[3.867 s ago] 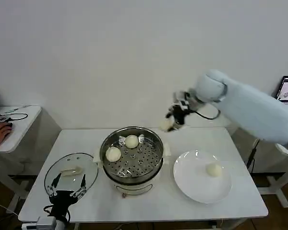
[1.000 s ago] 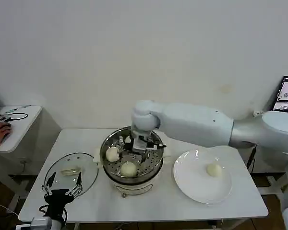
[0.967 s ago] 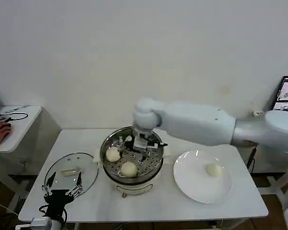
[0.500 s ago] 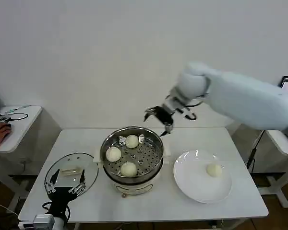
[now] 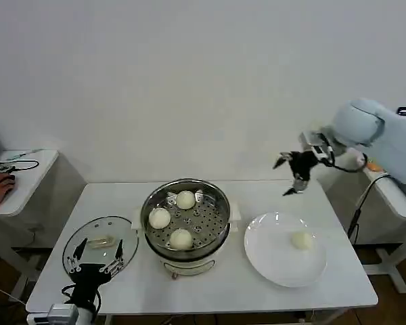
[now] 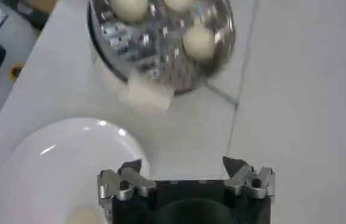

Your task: Take steamed baozi put them in steamer then cover it.

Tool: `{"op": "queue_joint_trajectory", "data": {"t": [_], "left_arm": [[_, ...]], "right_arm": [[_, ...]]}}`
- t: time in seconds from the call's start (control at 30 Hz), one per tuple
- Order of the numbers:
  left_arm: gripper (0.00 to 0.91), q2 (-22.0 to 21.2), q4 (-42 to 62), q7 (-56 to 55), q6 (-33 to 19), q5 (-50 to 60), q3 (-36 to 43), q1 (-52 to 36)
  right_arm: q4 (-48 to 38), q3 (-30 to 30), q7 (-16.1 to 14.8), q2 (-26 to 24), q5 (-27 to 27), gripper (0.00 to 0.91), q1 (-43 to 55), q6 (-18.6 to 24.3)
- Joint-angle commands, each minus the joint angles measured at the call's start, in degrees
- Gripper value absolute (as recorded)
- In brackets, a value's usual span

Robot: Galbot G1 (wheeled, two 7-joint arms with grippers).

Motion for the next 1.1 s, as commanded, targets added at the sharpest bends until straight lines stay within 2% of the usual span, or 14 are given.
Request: {"op": "queue_joint_trajectory", "data": {"t": [0.03,0.27,0.33,0.37,0.4,0.53,0.73,0.97,1.1], "left_arm": [[0.907,0.2,-1.1,0.0,0.0,0.0,-0.1,0.8],[0.907,-0.3,-1.5,0.0,0.3,0.4,0.1,1.2],[0.907,-0.4,-1.7,0.0,0.3,0.4,0.4,1.5],[0.907,-0.5,-1.6,0.0,0.3,0.4,0.6,1.7],[0.907,-0.6,-1.5,-0.1,0.3,0.5,0.7,1.7],[0.907,-0.5,-1.2,-0.2,0.1,0.9,0.9,1.9],[0.907,-0.6,-1.3,-0.2,0.2,0.8,0.7,1.9],[0.907,-0.6,-0.9,-0.2,0.2,0.9,0.5,2.0],[0.907,-0.6,-0.7,-0.1,0.2,0.8,0.1,1.8]], "right_arm": [[0.5,13.5,1.0,-7.2,-3.5,0.907,-19.0,-11.0],[1.1,20.5,1.0,-7.1,-10.0,0.907,-30.0,-10.2],[0.7,20.5,1.2,-7.0,-11.3,0.907,-31.1,-8.9],[-0.2,20.6,1.4,-6.7,-14.3,0.907,-32.0,-7.3],[-0.4,20.6,1.5,-6.5,-15.1,0.907,-32.4,-6.2],[-2.1,21.9,2.9,-5.0,-18.5,0.907,-34.4,-6.0],[-3.2,20.9,2.3,-4.8,-20.9,0.907,-35.0,-4.7],[-6.5,20.9,3.2,-1.7,-23.0,0.907,-35.8,-2.9],[-10.1,20.9,3.1,1.4,-25.7,0.907,-36.0,0.4]]}}
